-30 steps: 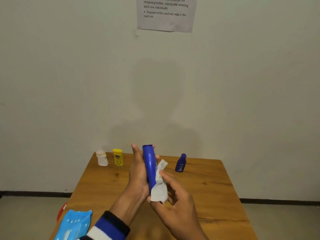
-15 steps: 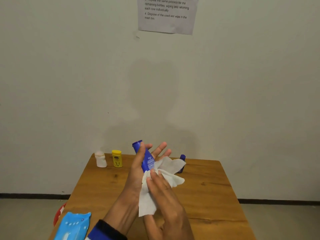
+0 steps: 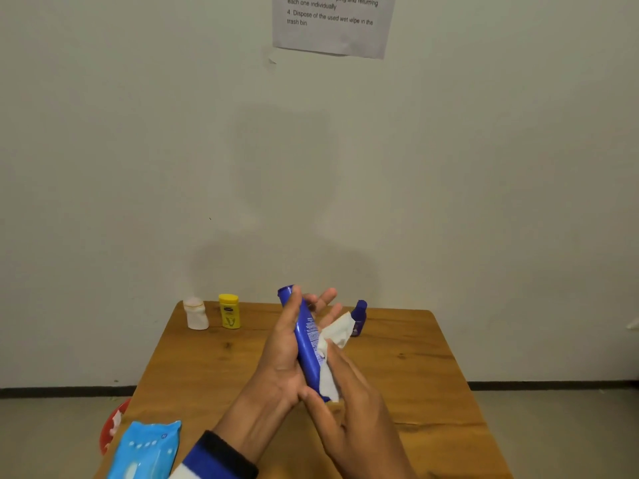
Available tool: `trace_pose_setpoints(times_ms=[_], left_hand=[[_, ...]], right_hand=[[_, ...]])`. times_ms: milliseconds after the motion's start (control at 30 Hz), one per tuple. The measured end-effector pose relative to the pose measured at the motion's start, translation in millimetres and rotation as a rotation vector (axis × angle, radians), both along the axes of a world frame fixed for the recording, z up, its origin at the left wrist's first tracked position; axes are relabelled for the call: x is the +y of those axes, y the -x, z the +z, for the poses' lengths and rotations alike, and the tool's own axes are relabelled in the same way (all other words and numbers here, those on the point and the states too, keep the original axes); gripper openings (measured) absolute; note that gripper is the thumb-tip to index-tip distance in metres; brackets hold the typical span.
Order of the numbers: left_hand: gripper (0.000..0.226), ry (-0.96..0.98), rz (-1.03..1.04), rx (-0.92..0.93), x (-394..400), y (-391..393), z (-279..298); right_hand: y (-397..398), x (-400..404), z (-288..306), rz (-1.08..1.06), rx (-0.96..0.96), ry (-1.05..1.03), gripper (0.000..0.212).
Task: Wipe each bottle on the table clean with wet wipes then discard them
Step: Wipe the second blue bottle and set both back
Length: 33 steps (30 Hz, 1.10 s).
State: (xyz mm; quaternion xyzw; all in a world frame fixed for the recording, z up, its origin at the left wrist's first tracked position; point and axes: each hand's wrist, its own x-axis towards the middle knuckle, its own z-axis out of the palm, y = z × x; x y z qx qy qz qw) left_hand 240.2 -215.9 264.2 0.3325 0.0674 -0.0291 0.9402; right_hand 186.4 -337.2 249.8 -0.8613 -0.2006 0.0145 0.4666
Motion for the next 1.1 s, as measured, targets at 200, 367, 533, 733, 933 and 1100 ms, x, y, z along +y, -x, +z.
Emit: trace_pose_setpoints(times_ms=[200, 367, 533, 733, 933, 1100], left_hand=[[0.038, 0.092, 0.026, 0.091, 11.5, -4.4, -25.1], [0.04, 0.05, -0.109, 0.028, 17.9, 0.4, -28.6], [0.046, -0.034, -0.183, -0.038, 27.1, 5.1, -31.5], [0.053, -0.03, -0.169, 0.034, 33.2, 9.6, -33.5], [0.044, -0.035, -0.148, 0.054, 31.5, 17.4, -29.5], [0.033, -0.081, -0.255, 0.045, 15.2, 31.3, -37.9]], right_hand=[[6.8, -15.3, -4.4, -0.148, -0.096, -0.067, 0.04], [-6.0, -38.7, -2.4, -0.319, 0.048, -0.216, 0.02], [-11.6, -47.8, 2.6, -0.423, 0.05, -0.252, 0.02], [0.9, -11.2, -2.1, -0.339, -0.217, 0.146, 0.055], [12.0, 24.3, -19.0, -0.182, -0.442, 0.478, 0.084], [11.4, 27.8, -22.6, -0.082, -0.25, 0.588, 0.088]])
